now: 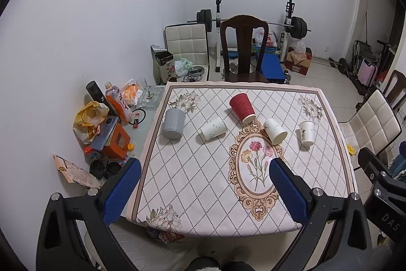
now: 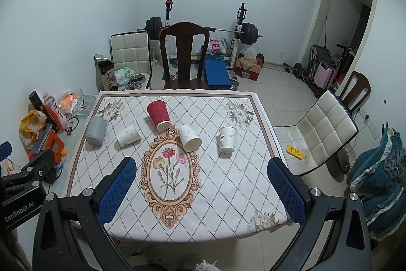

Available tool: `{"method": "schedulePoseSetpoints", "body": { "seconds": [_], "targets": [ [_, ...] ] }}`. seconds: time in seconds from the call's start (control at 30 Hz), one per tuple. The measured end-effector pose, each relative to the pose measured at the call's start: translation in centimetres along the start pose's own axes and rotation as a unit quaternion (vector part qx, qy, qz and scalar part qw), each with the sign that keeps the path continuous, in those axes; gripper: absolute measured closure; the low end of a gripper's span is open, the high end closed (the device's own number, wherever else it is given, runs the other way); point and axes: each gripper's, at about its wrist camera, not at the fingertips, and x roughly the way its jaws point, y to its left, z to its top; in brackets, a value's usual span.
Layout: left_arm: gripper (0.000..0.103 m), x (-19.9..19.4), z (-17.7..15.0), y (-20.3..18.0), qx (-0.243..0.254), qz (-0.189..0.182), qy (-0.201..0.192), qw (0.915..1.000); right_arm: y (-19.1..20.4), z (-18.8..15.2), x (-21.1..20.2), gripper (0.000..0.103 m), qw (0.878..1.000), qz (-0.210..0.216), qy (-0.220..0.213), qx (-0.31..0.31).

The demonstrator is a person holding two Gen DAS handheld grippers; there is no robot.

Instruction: Flip cup upright

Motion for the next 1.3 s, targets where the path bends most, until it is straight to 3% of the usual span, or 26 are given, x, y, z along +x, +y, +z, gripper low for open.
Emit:
{"method": "schedulePoseSetpoints", "body": {
  "seconds": [1.3],
  "targets": [
    [0.0, -0.6, 1.1, -0.8, -0.002, -0.002, -0.002, 1.0, 0.2, -0.2, -0.1, 0.0, 1.0, 0.001, -0.001, -0.001]
  ]
}}
